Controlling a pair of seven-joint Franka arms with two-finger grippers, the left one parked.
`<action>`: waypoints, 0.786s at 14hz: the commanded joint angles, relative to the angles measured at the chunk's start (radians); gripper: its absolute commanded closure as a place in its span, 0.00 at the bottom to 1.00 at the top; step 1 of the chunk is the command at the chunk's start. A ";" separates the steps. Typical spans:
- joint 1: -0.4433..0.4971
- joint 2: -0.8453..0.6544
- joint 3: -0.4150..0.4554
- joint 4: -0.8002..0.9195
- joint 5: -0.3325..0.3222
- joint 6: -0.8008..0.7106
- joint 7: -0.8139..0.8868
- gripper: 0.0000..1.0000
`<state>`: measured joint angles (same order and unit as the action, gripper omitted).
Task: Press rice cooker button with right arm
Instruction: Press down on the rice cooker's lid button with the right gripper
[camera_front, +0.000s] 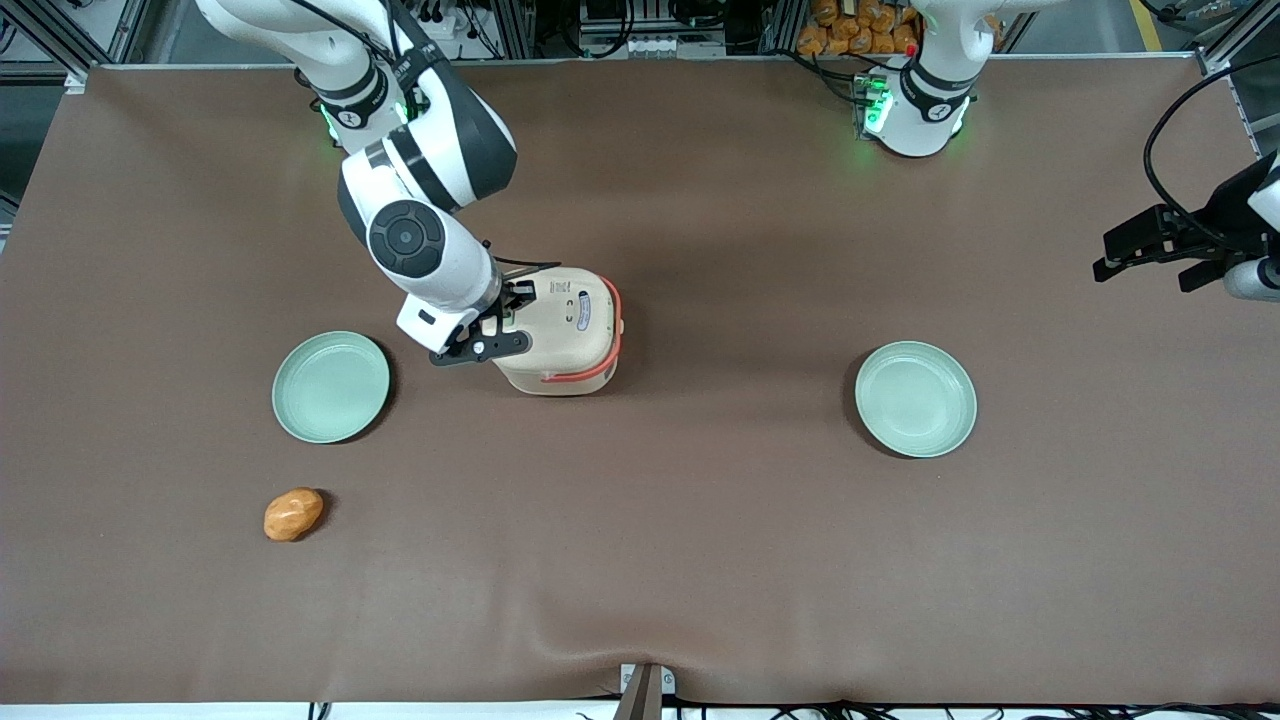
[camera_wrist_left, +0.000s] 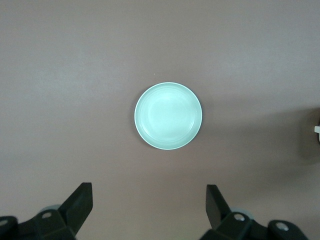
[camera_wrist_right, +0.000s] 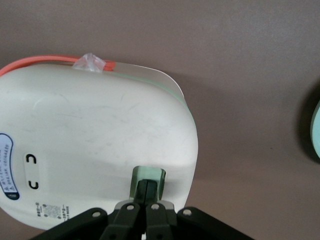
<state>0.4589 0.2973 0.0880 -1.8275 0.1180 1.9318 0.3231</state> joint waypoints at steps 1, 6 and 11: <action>0.006 0.013 -0.004 0.002 0.005 0.018 -0.004 0.95; 0.003 0.002 -0.004 0.086 0.014 -0.066 -0.002 0.93; -0.002 -0.036 -0.002 0.218 0.019 -0.236 0.004 0.92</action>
<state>0.4588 0.2837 0.0866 -1.6597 0.1213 1.7584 0.3231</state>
